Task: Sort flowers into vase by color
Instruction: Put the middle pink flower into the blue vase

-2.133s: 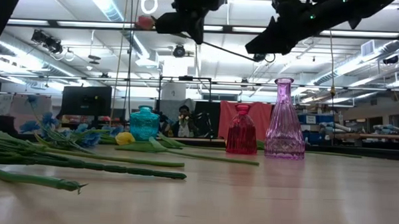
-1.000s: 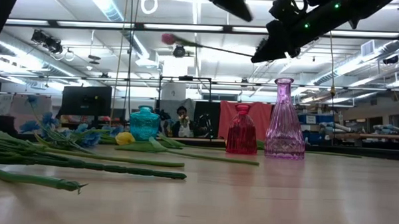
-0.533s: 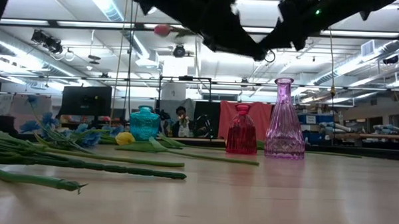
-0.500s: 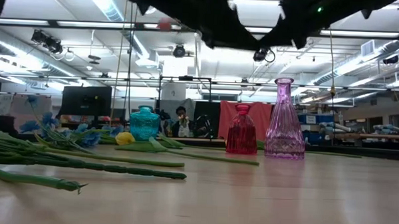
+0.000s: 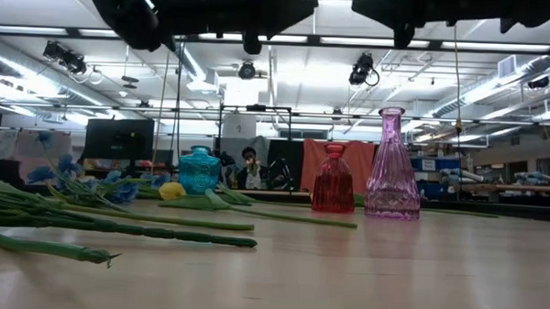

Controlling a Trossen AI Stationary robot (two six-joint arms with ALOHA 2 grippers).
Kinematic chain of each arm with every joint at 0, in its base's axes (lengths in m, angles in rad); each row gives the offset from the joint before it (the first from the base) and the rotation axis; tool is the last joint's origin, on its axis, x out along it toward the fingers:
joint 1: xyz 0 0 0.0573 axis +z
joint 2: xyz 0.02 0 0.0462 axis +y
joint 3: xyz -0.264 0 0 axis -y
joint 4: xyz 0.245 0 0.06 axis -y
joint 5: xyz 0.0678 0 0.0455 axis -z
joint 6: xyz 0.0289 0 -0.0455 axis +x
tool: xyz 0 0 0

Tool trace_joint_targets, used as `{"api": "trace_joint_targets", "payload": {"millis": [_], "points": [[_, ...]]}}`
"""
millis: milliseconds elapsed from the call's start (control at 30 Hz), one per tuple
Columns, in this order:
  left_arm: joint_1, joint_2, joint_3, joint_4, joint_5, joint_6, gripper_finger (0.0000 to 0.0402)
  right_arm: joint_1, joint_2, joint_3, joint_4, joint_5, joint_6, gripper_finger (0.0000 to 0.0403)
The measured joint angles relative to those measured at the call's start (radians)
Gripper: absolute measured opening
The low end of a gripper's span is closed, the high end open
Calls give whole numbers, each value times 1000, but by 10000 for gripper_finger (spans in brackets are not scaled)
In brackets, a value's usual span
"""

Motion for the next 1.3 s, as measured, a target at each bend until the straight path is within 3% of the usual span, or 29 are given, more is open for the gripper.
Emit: {"api": "trace_joint_targets", "payload": {"millis": [167, 400, 567, 900, 1233, 1300], "points": [[2, 15, 9, 114, 21, 2, 131, 24, 31, -1, 63, -11, 1, 24], [1, 18, 73, 106, 79, 14, 197, 32, 53, -1, 100, -11, -6, 24], [6, 18, 113, 105, 78, 31, 202, 32, 59, -1, 110, -11, -11, 25], [13, 18, 162, 133, 75, 82, 150, 32, 61, -1, 107, -11, -32, 26], [14, 18, 166, 129, 74, 128, 19, 32, 61, -1, 100, -10, -44, 35], [13, 18, 166, 122, 75, 128, 10, 32, 61, -1, 97, -7, -53, 49]]}}
